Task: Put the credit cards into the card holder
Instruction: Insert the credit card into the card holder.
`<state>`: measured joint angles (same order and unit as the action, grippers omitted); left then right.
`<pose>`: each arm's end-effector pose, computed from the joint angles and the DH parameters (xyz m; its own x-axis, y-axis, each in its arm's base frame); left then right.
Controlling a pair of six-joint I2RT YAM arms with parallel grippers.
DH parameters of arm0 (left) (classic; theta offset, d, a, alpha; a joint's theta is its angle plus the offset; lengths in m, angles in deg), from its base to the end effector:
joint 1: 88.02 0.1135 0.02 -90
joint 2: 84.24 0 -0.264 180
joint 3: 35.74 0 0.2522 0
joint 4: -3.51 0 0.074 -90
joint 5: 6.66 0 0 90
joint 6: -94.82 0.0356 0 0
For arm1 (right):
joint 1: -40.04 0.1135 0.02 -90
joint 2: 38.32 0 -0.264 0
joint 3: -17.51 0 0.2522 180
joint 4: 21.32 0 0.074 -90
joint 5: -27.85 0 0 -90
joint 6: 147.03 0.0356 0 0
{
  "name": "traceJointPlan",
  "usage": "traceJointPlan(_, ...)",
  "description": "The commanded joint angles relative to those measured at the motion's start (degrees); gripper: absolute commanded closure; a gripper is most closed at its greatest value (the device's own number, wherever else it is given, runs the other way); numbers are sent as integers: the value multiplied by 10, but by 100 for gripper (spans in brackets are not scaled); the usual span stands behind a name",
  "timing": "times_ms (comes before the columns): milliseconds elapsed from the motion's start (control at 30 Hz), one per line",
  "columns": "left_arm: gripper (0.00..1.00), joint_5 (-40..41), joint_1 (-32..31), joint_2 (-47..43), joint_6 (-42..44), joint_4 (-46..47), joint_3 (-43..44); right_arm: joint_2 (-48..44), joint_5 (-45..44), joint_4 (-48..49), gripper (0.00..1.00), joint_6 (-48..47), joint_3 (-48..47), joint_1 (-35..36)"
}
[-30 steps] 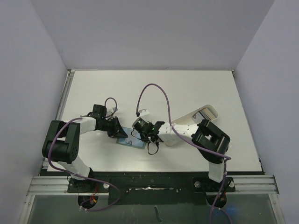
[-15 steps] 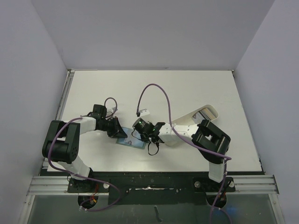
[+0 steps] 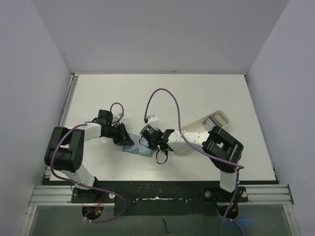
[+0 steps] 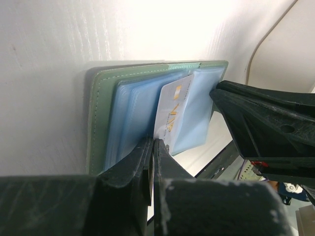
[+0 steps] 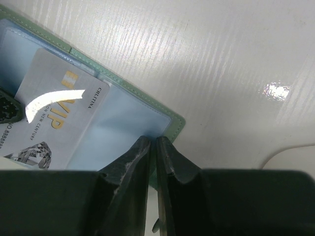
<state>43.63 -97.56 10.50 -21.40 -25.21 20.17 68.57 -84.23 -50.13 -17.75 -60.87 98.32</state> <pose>0.2694 -0.0683 0.1248 -0.9803 -0.1799 -0.0817 -0.0725 0.7120 -0.6984 0.2091 0.3129 0.1557 -0.7740 -0.1364 -0.6183 -0.2474 0.9641 0.0969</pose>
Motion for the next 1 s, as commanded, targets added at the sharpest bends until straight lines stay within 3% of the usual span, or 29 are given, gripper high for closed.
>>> traceJointPlan(0, 100, 31, -7, 5, 19, -18, 12, 7, -15, -23, 88, -6, 7, 1)
traceJointPlan(467, 100, 94, -8, -17, -30, -56, 1, 10, -16, -26, 88, -4, 5, 2)
traceJointPlan(967, 100, 45, -22, 1, 17, -45, 29, 9, -16, -26, 87, -9, 0, 2)
